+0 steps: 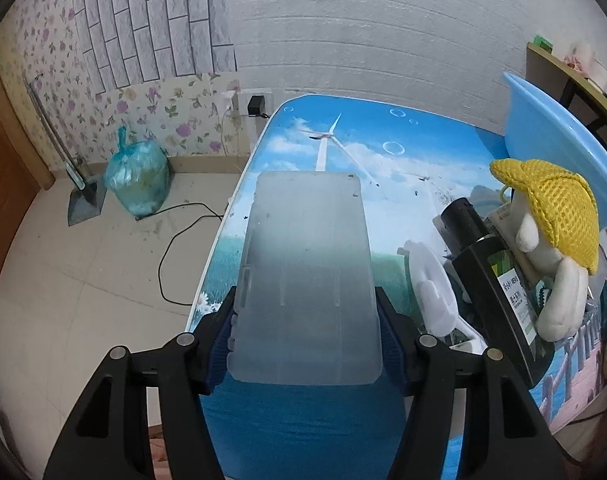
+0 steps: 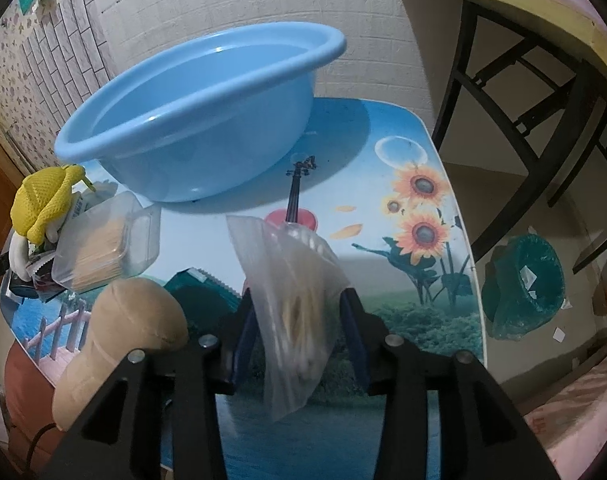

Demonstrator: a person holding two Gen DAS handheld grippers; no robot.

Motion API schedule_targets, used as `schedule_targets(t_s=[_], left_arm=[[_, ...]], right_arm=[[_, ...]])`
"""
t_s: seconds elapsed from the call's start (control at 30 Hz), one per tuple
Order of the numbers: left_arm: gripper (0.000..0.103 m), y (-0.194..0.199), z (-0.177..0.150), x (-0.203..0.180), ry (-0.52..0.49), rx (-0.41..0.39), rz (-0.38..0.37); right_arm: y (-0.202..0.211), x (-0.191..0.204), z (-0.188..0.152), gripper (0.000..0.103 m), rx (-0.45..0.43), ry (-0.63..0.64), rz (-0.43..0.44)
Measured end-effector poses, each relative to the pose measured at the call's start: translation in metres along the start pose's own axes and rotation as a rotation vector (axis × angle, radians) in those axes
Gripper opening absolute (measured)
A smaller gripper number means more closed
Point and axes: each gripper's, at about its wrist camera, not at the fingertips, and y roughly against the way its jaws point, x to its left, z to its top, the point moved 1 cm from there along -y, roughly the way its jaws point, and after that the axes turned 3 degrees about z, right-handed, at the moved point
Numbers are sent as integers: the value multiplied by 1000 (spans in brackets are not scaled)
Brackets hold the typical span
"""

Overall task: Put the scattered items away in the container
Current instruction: 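Grasp the clear plastic box with the left gripper while the right grasps the cotton-swab bag, then carry the box and swab bag to the basin and release both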

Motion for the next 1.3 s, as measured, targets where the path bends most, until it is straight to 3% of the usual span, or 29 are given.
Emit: schedule_targets(t_s=[0.23,0.67,0.9,1.3], left_arm=[[60,6,-2,3,5,-11,0],[60,63,15,1,48,-108,-12],[60,91,31,-24,35,-135,-76],[60,118,60,-104,-94,-181,-187]], right_arm=[[6,0,0,24,-29,4,27],[52,5,11,22,-146,-19,58],[77,8,19,22,-210,-8,79],[80,30,43,22,-259,62,150]])
